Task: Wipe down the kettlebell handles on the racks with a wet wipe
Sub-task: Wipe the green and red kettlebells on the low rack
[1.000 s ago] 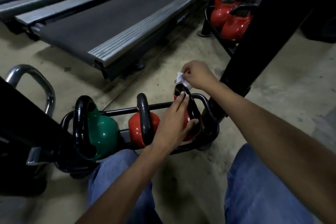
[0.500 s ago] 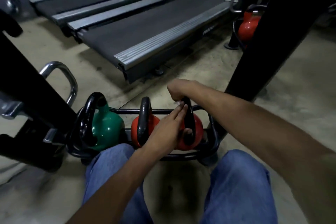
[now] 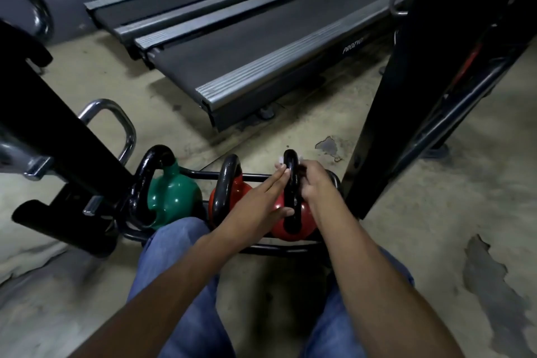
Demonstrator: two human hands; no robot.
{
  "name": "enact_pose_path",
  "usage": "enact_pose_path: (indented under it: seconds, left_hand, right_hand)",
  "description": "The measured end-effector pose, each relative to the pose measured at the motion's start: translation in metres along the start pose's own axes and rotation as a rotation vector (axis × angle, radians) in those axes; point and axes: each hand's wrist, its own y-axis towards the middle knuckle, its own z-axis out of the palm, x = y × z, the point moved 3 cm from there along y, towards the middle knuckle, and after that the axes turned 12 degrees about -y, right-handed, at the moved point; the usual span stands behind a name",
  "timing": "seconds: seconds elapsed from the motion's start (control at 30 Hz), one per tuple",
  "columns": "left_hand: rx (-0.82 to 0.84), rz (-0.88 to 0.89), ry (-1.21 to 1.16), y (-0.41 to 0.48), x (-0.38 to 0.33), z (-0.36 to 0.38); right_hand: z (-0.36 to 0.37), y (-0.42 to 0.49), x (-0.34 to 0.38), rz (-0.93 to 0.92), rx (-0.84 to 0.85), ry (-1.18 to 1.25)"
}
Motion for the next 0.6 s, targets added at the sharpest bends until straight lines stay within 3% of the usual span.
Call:
enact_pose_path:
  seconds: [0.13,0.2,0.23,0.3,0.4,0.5,0.6]
  left_hand:
    - [-0.035,0.030,-0.037,-0.001,0.007,0.004]
    - [-0.053,0.061,-0.068,-0.002,0.009,0.004]
    - [-0.067,0.074,-0.085,-0.003,0.010,0.005]
    - [-0.102,0.091,-0.099,-0.007,0.012,0.008]
    - [-0.217,0.128,-0.113,-0.014,0.017,0.017]
    - [-0.286,0.150,-0.203,-0.016,0.022,0.027]
    - [-0.295,0.169,-0.269,-0.017,0.024,0.030]
  right_hand:
    - [0.002,-0.015,-0.007,0.044,0.081,0.209]
    - [0.000,-0.024,-0.011,-0.026,-0.023,0.139]
    - [-0.002,-0.031,-0.010,-0.132,-0.152,0.052]
    - [0.001,-0.048,0.002,-0.416,-0.390,-0.294]
    - [0.021,-0.052,0.031,-0.693,-0.434,-0.962]
    - [0.045,-0.025,0.064,-0.644,-0.367,-1.686]
    - [0.078,-0.014,0.072,-0.502,-0.141,-2.291]
